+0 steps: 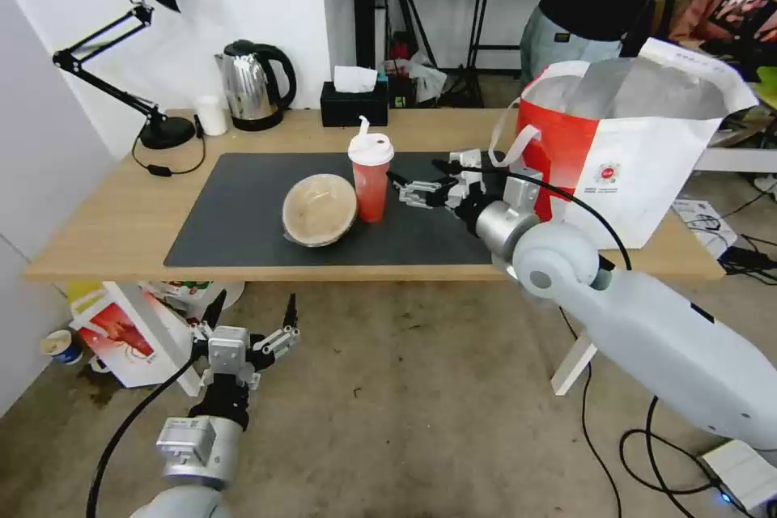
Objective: Pick up the trash from the table and place it into the takeout bag.
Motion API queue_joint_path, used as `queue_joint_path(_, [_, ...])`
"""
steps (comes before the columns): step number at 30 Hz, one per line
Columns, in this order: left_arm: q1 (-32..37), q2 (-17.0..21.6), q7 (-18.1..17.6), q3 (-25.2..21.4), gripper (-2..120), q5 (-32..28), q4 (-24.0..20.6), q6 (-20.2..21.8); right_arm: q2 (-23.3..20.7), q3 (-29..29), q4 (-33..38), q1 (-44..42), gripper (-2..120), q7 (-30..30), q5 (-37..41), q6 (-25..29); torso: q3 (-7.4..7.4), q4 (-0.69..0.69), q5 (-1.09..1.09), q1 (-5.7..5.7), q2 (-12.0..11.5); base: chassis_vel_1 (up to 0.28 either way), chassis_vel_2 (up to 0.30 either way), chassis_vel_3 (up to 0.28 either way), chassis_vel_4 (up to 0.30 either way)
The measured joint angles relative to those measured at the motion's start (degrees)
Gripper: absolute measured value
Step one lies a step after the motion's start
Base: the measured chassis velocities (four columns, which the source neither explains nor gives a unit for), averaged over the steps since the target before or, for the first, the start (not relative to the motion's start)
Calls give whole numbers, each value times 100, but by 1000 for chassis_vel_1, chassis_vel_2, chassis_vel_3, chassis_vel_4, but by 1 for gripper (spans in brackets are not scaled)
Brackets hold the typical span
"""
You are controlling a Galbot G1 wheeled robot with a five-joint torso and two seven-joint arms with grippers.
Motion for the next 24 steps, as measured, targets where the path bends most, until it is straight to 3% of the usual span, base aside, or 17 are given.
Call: queue_joint_path(24, [0,0,0,0,100,0,0,0,522,-631,-834,628,100,-98,-99,-21,-1,0,0,0,0,0,0,0,0])
